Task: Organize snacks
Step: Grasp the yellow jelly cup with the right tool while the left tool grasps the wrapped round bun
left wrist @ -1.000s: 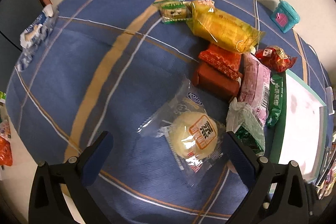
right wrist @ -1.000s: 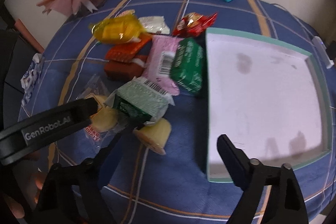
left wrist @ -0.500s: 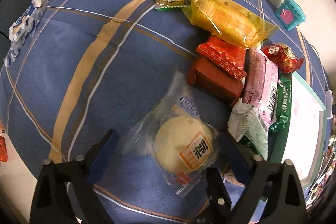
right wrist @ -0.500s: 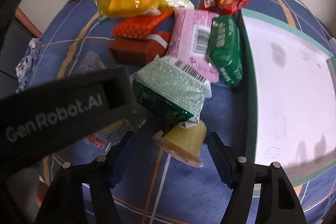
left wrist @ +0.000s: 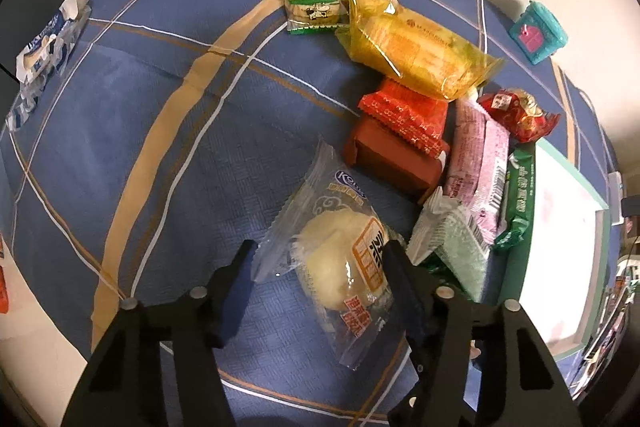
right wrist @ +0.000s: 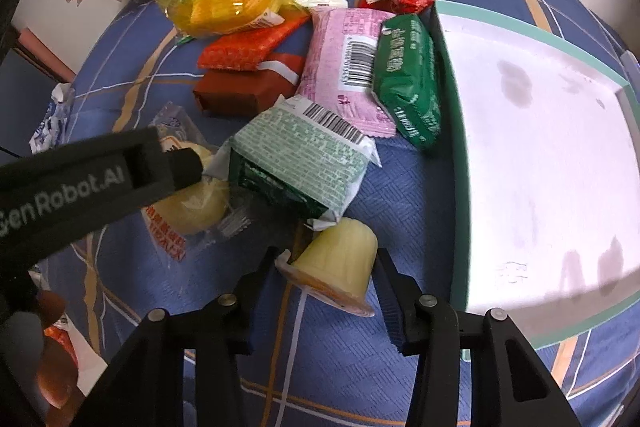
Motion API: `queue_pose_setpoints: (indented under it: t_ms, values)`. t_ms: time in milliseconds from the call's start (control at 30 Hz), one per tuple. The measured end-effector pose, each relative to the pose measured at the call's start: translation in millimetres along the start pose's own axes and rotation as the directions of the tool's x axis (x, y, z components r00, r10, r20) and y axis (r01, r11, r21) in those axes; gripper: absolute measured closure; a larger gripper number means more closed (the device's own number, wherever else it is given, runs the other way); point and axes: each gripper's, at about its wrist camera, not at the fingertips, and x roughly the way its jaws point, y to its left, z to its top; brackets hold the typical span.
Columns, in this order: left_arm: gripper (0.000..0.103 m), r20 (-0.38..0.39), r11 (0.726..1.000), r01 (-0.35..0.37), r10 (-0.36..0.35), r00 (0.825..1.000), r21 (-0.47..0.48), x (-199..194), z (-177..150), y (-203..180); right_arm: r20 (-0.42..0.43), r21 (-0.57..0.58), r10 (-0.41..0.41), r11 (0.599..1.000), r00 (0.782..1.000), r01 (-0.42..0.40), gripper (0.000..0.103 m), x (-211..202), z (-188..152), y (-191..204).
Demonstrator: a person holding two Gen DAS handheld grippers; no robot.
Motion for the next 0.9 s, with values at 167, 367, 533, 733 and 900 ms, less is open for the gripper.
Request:
queue_pose_setpoints:
  t_ms: [167,367,533,733,900]
  values:
    - [0.059,0.017,0.999,0.042,-0.042,0.999,-0.015,-9.1,-3.9,4.6,0.025,0.004,0.02,1.0,0.999,-0.02,0.054,-18.8,-1.1,-13.4]
    - [0.071,0.044,0.996,0.081,-0.08,0.996,-0.034,-23.1,-7.1,14.0,0.051,0.009,0.034,0.999,0.998,-0.034,0.054,-40.2,-1.8,-21.2]
    - [0.073,0.054,0.995,0.095,-0.093,0.994,-0.036,-24.8,-7.5,12.7,0.065,0.015,0.044,0.999,0.997,-0.045,0.054,-51.6,-6.0,-23.9]
    - [0.065,0.05,0.996,0.079,-0.076,0.996,-0.049,-17.4,-3.4,11.5,0.037,0.025,0.041,0.999,0.998,-0.042,0.054,-45.9,-5.6,-27.4]
    - [0.045,-0.011,0.988,0.121,-0.122,0.992,-0.092,4.1,0.7,11.8,0.004,0.047,0.034,0.998,0.999,-0.034,0.054,-38.0,-6.4,-32.1]
